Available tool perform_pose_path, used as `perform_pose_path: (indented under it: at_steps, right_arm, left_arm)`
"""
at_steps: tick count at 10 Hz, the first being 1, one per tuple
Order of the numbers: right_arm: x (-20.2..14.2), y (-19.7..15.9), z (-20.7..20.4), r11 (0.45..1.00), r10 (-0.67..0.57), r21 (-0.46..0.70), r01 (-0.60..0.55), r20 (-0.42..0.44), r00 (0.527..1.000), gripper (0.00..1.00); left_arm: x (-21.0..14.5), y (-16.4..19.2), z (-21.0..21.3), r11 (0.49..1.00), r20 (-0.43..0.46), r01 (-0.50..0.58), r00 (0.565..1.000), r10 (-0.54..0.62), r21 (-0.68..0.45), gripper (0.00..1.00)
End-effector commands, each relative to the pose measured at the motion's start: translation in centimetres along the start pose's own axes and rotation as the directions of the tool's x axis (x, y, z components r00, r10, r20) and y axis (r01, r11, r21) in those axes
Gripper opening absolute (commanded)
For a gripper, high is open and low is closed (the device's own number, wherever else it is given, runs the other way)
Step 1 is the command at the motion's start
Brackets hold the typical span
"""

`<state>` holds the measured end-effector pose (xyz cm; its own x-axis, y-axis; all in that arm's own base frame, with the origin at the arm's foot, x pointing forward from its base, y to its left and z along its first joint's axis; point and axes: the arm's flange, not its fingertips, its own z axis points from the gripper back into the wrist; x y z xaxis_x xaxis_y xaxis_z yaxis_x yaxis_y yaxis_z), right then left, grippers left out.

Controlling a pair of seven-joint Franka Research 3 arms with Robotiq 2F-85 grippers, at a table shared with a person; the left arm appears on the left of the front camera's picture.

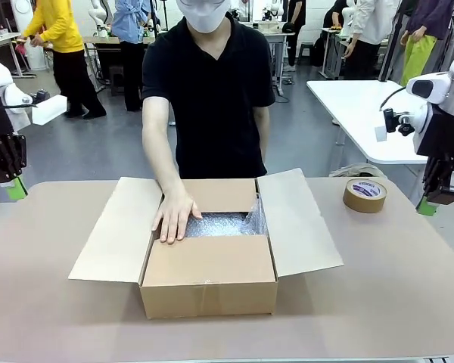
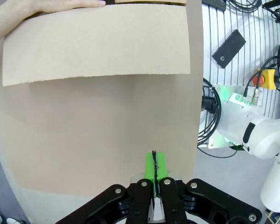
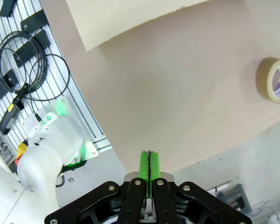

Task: Wrap the clocks to prevent damage.
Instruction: Push the right (or left) flap of the Package Box to close it.

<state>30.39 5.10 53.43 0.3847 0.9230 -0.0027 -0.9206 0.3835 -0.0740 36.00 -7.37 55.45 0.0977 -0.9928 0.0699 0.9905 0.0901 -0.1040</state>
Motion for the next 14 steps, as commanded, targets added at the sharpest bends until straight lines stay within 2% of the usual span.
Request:
perform_pose_path:
  at_steps: [1, 8, 9, 10, 11, 12, 14]
  right_arm:
    - [0.1, 0.0, 0.0, 1.000, -0.012, -0.006, 0.012, 0.001, 1.000, 0.01]
    - [0.0, 0.0, 0.0, 1.000, 0.000, 0.000, 0.000, 0.000, 1.000, 0.01]
    - [0.2, -1.9, -0.1, 0.986, 0.148, 0.051, -0.156, 0.137, 0.979, 0.01]
    - [-0.2, -4.8, -1.7, 0.974, 0.182, 0.081, -0.212, 0.281, 0.942, 0.01]
    - [-0.6, -7.9, -3.4, 0.961, 0.185, 0.113, -0.253, 0.414, 0.891, 0.01]
    - [-1.1, -10.3, -5.1, 0.943, 0.225, 0.088, -0.320, 0.540, 0.811, 0.01]
    - [-2.3, -12.5, -8.9, 0.928, 0.210, 0.084, -0.363, 0.687, 0.696, 0.01]
  left_arm:
    - [0.1, -0.1, 0.1, 1.000, 0.002, -0.018, 1.000, 0.018, 0.001, 0.00]
    - [0.1, -0.1, 0.1, 1.000, 0.002, -0.018, 1.000, 0.018, 0.001, 0.00]
    - [0.1, -0.1, 0.1, 1.000, 0.002, -0.018, 1.000, 0.018, 0.001, 0.00]
    - [0.1, -0.1, 0.1, 1.000, 0.002, -0.018, 1.000, 0.018, 0.001, 0.00]
    - [0.1, -0.1, 0.1, 1.000, 0.002, -0.018, 1.000, 0.018, 0.001, 0.00]
    - [0.1, -0.1, 0.1, 1.000, 0.002, -0.018, 1.000, 0.018, 0.001, 0.00]
    - [0.1, -0.1, 0.1, 1.000, 0.002, -0.018, 1.000, 0.018, 0.001, 0.00]
